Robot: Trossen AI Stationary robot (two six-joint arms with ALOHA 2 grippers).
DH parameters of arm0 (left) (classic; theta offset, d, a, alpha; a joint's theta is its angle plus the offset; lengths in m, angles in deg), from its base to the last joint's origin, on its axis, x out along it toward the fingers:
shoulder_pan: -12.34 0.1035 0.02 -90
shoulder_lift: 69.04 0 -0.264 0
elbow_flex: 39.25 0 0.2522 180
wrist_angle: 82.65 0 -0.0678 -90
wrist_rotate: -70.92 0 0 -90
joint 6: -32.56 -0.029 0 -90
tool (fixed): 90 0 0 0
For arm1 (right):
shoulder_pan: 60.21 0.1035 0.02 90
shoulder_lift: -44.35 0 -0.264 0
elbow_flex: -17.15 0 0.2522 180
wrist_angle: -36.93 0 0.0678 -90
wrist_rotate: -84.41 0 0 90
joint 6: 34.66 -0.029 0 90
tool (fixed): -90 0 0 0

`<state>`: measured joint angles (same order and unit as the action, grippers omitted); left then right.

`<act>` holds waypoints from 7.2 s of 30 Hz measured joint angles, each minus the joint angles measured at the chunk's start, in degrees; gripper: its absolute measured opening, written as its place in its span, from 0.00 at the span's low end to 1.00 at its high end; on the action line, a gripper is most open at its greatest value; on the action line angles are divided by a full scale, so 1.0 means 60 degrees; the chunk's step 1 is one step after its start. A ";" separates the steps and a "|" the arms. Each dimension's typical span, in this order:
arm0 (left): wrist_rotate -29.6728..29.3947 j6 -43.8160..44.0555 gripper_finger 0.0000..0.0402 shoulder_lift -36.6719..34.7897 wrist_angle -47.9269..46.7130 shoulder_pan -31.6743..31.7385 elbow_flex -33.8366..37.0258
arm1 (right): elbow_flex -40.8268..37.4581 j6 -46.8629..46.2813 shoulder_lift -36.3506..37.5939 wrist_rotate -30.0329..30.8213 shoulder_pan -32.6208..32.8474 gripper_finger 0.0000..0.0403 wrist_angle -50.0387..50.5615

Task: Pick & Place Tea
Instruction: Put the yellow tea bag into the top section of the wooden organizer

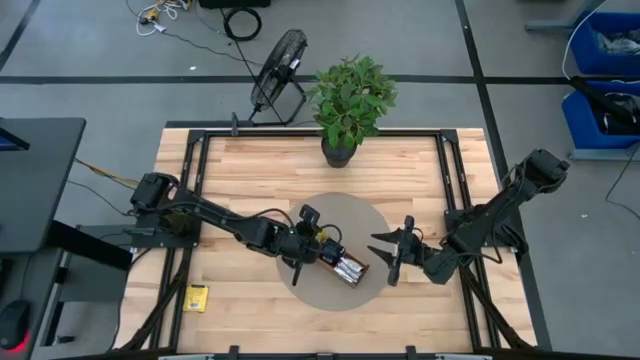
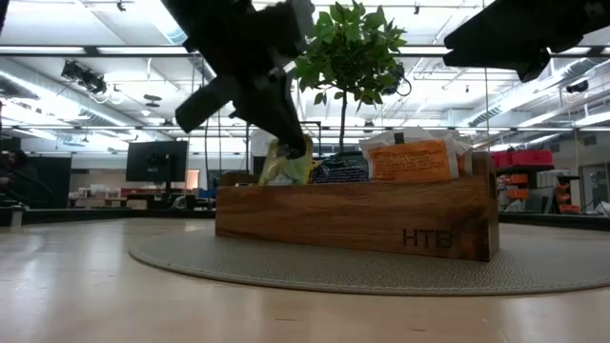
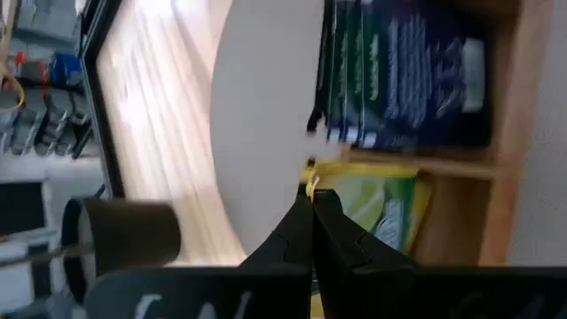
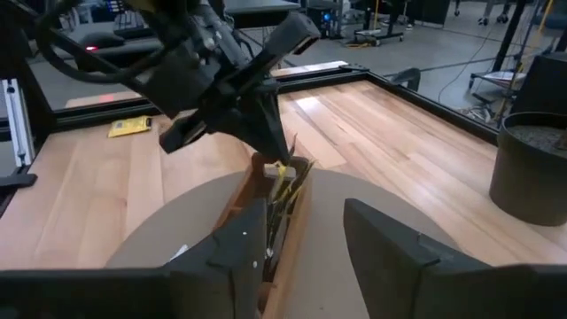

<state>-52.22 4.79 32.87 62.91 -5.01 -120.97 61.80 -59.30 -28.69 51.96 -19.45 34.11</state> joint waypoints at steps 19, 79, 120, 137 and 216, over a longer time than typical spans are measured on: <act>0.0494 0.0526 0.03 0.0087 -0.0488 0.0202 -0.0004 | 0.0004 -0.0058 -0.0007 -0.0032 -0.0004 0.40 -0.0001; 0.4738 0.7197 0.30 -0.4761 0.2429 -0.2033 0.3871 | 0.0015 0.0871 -0.0094 -0.0574 0.0160 0.40 -0.0248; 0.6680 1.6070 0.30 -0.7942 -0.3702 -0.5747 0.6382 | 0.0004 0.2758 -0.0087 -0.5929 -0.1180 0.40 -0.2150; 0.6619 1.6339 0.58 -0.5596 -0.2500 -0.6616 0.6382 | 0.0004 0.2690 -0.0087 -0.5929 -0.1180 0.40 -0.1977; -0.0391 0.2978 0.01 -0.3543 0.3388 -0.0663 0.3614 | 0.0004 0.2282 -0.0090 -0.5234 -0.1224 0.40 -0.1591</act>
<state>-54.56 22.66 11.61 83.24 -8.99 -99.29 61.82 -45.60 -29.23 20.56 -26.80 24.57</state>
